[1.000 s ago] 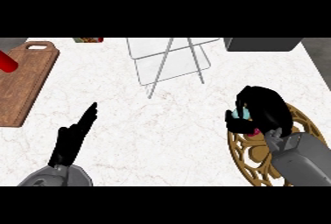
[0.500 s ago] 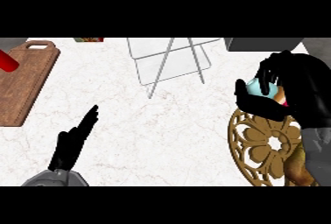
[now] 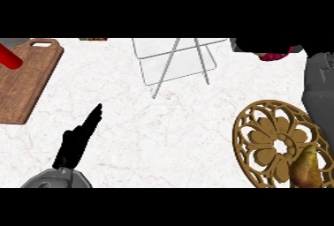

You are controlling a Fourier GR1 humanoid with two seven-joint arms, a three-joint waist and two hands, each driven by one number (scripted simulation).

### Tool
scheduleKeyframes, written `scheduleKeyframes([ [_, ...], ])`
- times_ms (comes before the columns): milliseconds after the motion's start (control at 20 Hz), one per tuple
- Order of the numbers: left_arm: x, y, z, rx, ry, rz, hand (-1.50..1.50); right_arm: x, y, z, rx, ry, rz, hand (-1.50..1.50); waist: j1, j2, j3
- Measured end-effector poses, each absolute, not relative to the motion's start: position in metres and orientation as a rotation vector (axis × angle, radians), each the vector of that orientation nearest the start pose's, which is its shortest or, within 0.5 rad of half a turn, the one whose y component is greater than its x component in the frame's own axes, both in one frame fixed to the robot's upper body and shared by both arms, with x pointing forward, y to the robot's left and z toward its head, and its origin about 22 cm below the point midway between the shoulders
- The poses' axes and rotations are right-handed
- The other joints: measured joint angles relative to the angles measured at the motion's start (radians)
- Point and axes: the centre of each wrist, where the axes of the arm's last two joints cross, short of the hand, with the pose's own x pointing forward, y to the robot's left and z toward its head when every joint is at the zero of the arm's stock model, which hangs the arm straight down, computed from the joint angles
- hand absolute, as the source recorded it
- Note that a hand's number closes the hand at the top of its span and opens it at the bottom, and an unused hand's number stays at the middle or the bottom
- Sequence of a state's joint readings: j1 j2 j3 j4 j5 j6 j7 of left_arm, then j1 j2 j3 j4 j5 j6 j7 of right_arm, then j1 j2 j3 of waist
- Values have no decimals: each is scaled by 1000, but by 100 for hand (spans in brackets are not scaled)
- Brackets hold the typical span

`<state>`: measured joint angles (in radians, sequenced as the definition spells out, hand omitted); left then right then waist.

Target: Pick the cupcake from the placemat and place it in the tiered shelf

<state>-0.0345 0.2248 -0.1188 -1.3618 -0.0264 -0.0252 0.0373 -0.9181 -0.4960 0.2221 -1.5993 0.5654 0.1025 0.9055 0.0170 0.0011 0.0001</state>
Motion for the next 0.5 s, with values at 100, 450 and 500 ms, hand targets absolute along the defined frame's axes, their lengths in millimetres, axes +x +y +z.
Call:
scheduleKeyframes([
  [100,246,263,-35,105,-1337,-307,0,350,-166,293,-1092,-1519,600,150,3,1,1],
  [450,249,263,-33,91,-1346,-311,0,408,-156,302,-1100,-1500,597,150,15,6,0],
  [500,249,262,-34,91,-1347,-311,0,416,-155,300,-1102,-1499,607,150,18,7,1],
])
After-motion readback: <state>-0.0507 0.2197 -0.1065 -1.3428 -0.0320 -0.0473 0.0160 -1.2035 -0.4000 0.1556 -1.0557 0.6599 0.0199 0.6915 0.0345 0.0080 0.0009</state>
